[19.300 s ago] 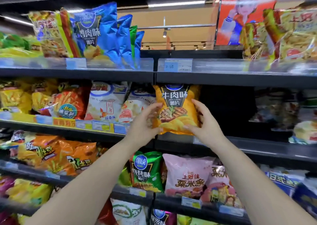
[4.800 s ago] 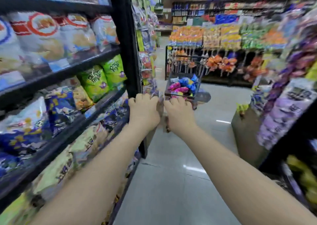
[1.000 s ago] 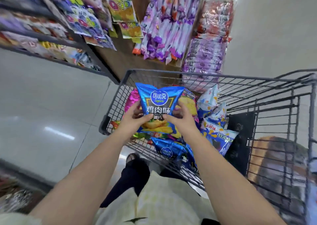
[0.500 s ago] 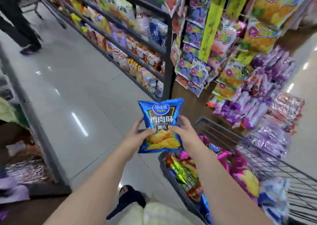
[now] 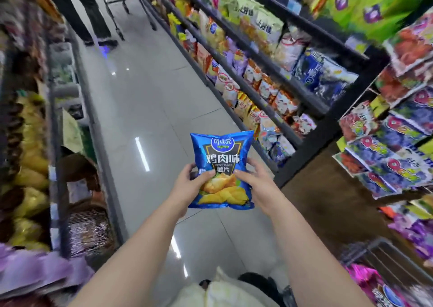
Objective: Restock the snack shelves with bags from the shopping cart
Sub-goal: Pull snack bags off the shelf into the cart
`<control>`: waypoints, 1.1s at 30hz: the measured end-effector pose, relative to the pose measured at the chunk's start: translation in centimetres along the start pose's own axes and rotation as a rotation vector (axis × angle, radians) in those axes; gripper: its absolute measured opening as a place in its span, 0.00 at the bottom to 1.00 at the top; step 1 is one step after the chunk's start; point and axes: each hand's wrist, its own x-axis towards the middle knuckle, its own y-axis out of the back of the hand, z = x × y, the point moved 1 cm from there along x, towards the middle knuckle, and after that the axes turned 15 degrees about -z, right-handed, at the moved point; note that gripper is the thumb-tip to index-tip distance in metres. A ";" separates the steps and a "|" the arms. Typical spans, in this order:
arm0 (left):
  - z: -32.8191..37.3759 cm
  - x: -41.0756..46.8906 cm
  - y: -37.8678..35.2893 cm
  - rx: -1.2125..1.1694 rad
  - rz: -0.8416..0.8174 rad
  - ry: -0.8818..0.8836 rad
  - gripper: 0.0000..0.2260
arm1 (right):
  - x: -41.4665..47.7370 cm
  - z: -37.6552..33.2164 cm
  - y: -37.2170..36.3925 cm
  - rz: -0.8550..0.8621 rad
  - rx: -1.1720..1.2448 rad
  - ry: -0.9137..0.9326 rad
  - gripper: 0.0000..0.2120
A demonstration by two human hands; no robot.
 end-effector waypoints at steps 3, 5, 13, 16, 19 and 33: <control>1.4 2.7 2.6 -0.037 0.019 -0.006 0.21 | 4.0 -1.3 -0.8 -0.041 0.000 -0.061 0.32; 2.9 5.0 4.1 -0.066 0.018 -0.016 0.22 | 7.2 -2.7 -1.2 -0.085 0.000 -0.062 0.35; 14.0 18.8 9.3 -0.134 0.080 -0.135 0.22 | 24.5 -13.2 -1.7 -0.205 -0.042 0.056 0.21; 19.7 24.3 11.2 -0.159 0.109 -0.172 0.24 | 31.6 -18.6 -2.0 -0.236 -0.061 0.062 0.21; 24.8 29.1 12.8 -0.216 0.148 -0.195 0.26 | 37.7 -23.9 -2.5 -0.220 -0.084 0.069 0.21; 45.4 51.4 17.5 -0.286 0.082 -0.288 0.24 | 59.2 -42.3 -1.8 -0.171 -0.153 0.284 0.15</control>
